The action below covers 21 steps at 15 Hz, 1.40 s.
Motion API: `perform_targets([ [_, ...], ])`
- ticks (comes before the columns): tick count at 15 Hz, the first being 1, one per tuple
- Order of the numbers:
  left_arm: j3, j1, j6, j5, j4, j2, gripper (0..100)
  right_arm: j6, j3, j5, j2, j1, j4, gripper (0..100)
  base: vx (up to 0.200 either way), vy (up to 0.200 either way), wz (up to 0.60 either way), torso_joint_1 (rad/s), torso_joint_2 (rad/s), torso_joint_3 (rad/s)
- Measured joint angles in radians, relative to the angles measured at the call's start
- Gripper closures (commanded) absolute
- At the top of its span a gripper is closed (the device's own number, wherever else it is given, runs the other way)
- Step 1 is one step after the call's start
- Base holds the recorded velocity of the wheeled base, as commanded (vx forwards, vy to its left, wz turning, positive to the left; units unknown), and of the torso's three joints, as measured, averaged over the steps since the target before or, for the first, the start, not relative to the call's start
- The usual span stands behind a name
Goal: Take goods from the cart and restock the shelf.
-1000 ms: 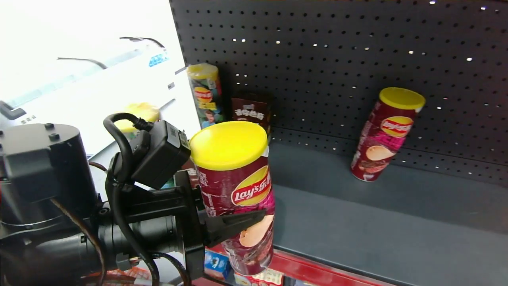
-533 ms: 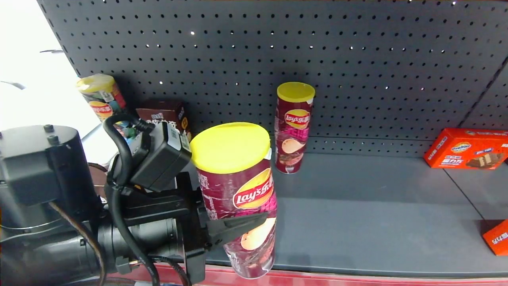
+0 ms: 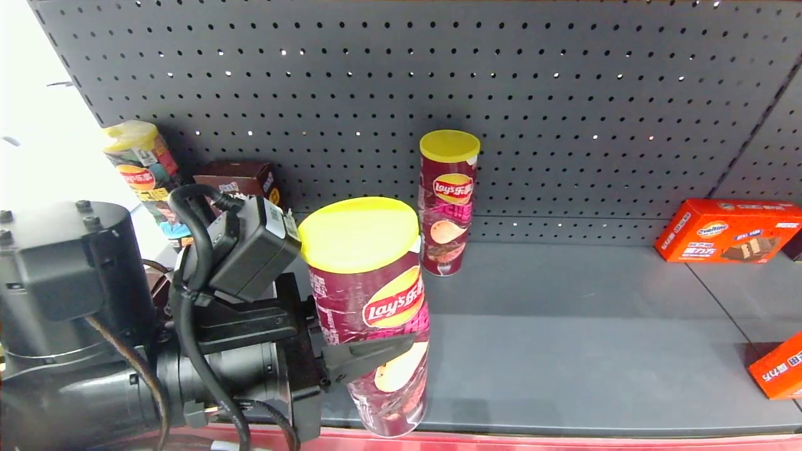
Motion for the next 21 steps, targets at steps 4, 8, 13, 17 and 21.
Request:
perform_targets([
  [4, 0.000, 0.008, 0.003, 0.001, -0.006, 0.000, 100, 0.001, 0.001, 0.001, 0.000, 0.000, 0.000, 0, 0.000, 0.000, 0.00, 0.000, 0.00, 0.000],
  [8, 0.005, 0.023, 0.060, 0.005, -0.007, 0.000, 100, -0.002, 0.000, 0.003, 0.000, 0.000, 0.000, 0, 0.000, 0.000, 0.00, 0.000, 0.00, 0.000],
  [13, 0.003, 0.026, 0.059, 0.089, -0.005, -0.004, 100, -0.017, -0.001, 0.005, 0.000, 0.001, 0.001, 0, 0.000, 0.000, 0.00, 0.000, 0.00, 0.000],
  [17, -0.001, 0.041, 0.057, 0.076, -0.004, -0.015, 100, -0.033, -0.226, 0.074, 0.129, 0.022, 0.048, 0, 0.000, 0.000, 0.00, 0.000, 0.00, 0.000],
  [21, -0.005, 0.053, 0.054, 0.067, -0.006, -0.015, 100, -0.143, -0.429, 0.200, 0.405, 0.086, 0.013, 0, 0.000, 0.000, 0.00, 0.000, 0.00, 0.000],
])
